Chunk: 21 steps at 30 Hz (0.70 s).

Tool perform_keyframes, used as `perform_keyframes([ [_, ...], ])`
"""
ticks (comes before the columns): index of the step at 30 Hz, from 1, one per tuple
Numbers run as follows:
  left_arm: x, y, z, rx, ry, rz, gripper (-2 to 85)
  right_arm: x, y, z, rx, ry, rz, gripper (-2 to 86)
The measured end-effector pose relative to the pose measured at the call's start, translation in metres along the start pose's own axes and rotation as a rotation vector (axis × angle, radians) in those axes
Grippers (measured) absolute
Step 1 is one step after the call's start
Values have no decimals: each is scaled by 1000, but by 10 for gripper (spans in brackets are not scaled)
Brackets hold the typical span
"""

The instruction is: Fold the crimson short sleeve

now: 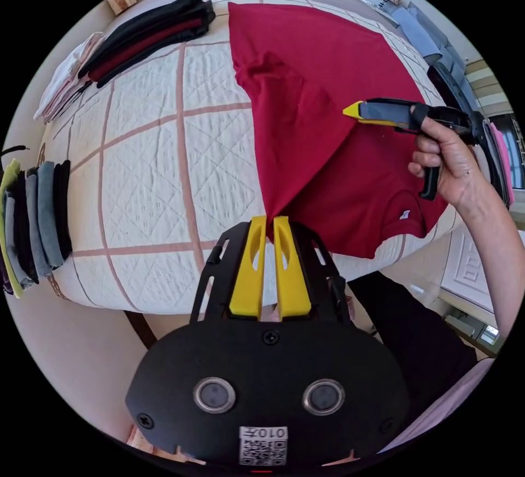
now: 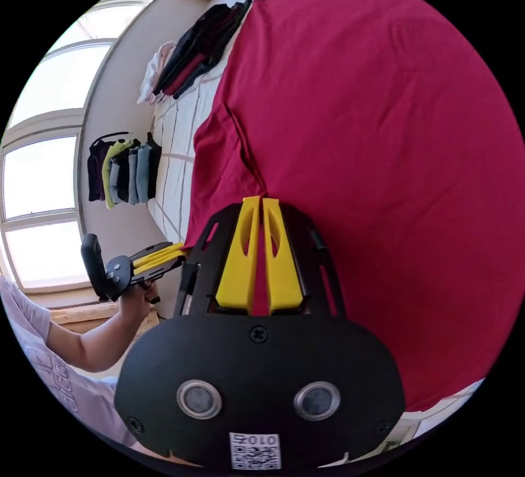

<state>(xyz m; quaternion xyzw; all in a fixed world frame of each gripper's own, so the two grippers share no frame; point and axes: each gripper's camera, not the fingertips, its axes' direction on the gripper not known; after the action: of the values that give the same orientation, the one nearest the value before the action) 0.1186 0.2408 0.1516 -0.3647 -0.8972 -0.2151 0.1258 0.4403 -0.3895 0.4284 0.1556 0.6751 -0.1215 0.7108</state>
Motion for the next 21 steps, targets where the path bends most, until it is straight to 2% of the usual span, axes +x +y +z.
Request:
perform_keyframes([
  [2, 4, -1, 5, -4, -7, 18, 11, 1, -2, 4, -26, 38, -26, 30],
  [6, 10, 3, 2, 3, 9, 28, 21, -11, -8, 3, -42, 265, -69, 34],
  [8, 14, 8, 3, -48, 11, 53, 28, -26, -19, 2, -20, 348, -156, 39],
  [10, 15, 15, -2, -59, 1, 49, 35, -52, -40, 9, 15, 337, -356, 42],
  [13, 13, 25, -20, -4, -57, 18, 40, -76, -65, 34, 14, 305, -542, 45],
  [17, 27, 11, -30, 130, -28, 156, 34, -74, -88, 85, -55, 287, -569, 48],
  [21, 39, -10, 12, 37, 8, 226, 16, -52, -89, 134, -121, 335, -549, 45],
])
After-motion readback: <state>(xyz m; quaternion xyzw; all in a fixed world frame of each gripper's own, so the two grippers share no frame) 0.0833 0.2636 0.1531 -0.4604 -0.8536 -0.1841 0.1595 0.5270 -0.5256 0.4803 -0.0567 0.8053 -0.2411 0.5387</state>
